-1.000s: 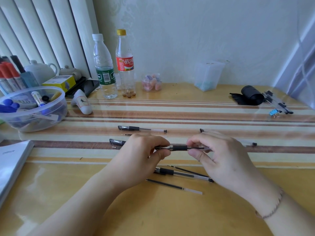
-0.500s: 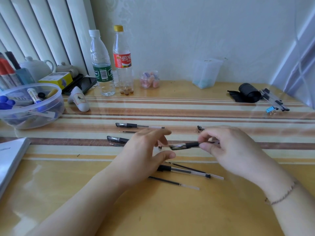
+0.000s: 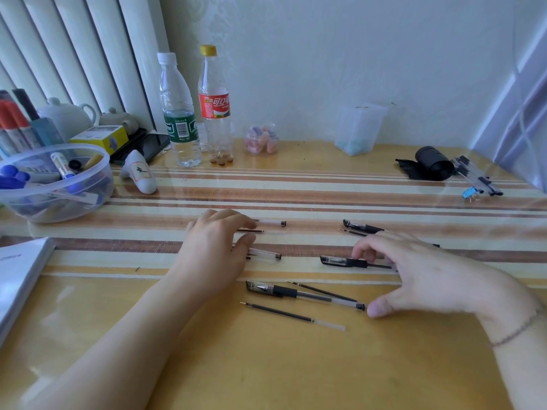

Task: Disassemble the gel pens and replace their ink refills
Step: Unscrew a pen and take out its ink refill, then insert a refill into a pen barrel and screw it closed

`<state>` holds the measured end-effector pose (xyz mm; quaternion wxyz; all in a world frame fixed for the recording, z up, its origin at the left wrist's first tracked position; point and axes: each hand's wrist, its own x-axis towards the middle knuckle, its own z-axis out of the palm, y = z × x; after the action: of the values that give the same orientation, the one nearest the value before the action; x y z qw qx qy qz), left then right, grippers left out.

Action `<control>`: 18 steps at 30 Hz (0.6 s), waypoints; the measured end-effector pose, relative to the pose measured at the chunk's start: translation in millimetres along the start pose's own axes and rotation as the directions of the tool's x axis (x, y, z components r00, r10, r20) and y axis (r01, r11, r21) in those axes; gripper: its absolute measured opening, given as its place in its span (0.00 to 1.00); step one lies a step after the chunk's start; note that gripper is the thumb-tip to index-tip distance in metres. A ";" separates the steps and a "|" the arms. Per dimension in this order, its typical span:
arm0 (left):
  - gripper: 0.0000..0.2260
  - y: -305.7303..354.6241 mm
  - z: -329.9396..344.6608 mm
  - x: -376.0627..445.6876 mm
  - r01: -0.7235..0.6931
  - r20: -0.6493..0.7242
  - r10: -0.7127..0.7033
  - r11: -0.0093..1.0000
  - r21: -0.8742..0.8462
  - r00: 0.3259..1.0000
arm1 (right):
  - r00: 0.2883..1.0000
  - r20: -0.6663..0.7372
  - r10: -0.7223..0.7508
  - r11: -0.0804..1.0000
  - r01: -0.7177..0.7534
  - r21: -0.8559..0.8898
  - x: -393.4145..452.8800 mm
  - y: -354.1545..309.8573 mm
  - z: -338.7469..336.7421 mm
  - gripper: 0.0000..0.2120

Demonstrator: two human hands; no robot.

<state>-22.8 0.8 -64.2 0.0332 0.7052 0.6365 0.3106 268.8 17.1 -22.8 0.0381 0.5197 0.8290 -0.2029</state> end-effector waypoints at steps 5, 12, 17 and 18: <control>0.08 -6.0 0.0 1.7 0.057 0.039 -0.058 0.998 0.020 0.998 | 0.997 -0.074 -0.034 0.999 0.036 0.025 0.5 1.9 0.6 0.20; 0.08 -4.2 1.6 0.1 0.041 0.070 -0.042 0.999 0.010 0.997 | 0.985 -0.173 0.020 0.998 -0.029 -0.049 5.5 10.9 2.3 0.09; 0.08 -4.3 1.9 -0.2 0.044 0.097 -0.044 0.999 0.001 0.994 | 0.975 -0.197 0.098 0.992 -0.112 -0.058 8.3 26.9 -0.5 0.14; 0.08 -4.2 1.7 -0.1 0.043 0.097 -0.042 0.999 -0.004 0.994 | 0.977 -0.193 0.096 0.993 -0.107 -0.045 8.5 27.2 -0.7 0.15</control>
<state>-25.6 2.0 -67.4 0.0728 0.7056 0.6481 0.2770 288.9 34.9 -32.5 -0.0167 0.5772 0.8065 -0.1273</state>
